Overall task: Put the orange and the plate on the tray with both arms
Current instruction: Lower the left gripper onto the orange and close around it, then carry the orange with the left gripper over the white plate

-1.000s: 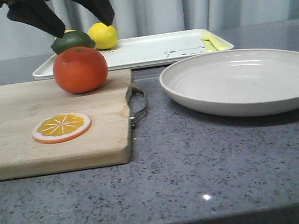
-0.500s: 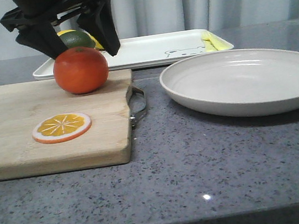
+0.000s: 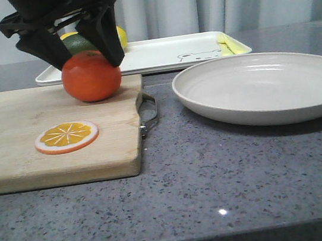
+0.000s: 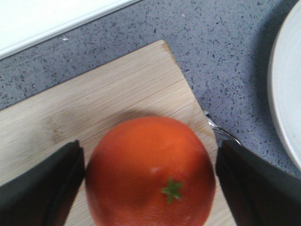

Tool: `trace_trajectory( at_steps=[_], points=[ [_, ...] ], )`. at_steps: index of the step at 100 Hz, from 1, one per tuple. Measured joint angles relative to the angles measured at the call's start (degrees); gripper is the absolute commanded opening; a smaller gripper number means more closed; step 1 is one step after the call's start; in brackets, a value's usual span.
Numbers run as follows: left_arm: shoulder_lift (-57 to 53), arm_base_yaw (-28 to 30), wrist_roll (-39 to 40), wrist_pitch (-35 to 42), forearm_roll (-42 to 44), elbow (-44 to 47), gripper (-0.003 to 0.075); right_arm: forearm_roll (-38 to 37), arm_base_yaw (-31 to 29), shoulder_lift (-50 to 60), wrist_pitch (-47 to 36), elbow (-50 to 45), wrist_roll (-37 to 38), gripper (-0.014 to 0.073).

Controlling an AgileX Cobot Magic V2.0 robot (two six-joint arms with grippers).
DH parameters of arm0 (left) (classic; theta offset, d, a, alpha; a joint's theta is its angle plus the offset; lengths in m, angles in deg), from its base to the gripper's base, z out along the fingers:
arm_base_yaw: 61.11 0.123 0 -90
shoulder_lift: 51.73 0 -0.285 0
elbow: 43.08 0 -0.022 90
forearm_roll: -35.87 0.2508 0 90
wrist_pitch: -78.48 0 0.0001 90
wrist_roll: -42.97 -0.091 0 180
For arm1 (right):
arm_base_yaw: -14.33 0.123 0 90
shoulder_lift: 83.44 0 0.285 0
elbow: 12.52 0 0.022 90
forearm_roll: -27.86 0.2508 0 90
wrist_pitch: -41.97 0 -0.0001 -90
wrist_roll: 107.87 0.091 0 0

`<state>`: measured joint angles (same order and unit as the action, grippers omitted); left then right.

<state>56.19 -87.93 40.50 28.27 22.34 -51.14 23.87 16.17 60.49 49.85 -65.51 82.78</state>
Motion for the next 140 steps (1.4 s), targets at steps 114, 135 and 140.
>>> trace_trajectory(
  at_steps=[114, 135, 140],
  points=[
    [9.35, -15.06, -0.04, -0.16, -5.86, -15.99, 0.0179, 0.0, 0.0, 0.0, 0.0, 0.0, 0.0, -0.0061],
    [14.32, -17.91, -0.04, -0.79, -6.21, -19.72, 0.0179, 0.0, 0.0, 0.0, 0.0, 0.0, 0.0, -0.0061],
    [14.93, -18.16, -0.04, -0.79, -6.24, -19.91, 0.0179, 0.0, 0.0, 0.0, 0.0, 0.0, 0.0, -0.0061]
  ],
)
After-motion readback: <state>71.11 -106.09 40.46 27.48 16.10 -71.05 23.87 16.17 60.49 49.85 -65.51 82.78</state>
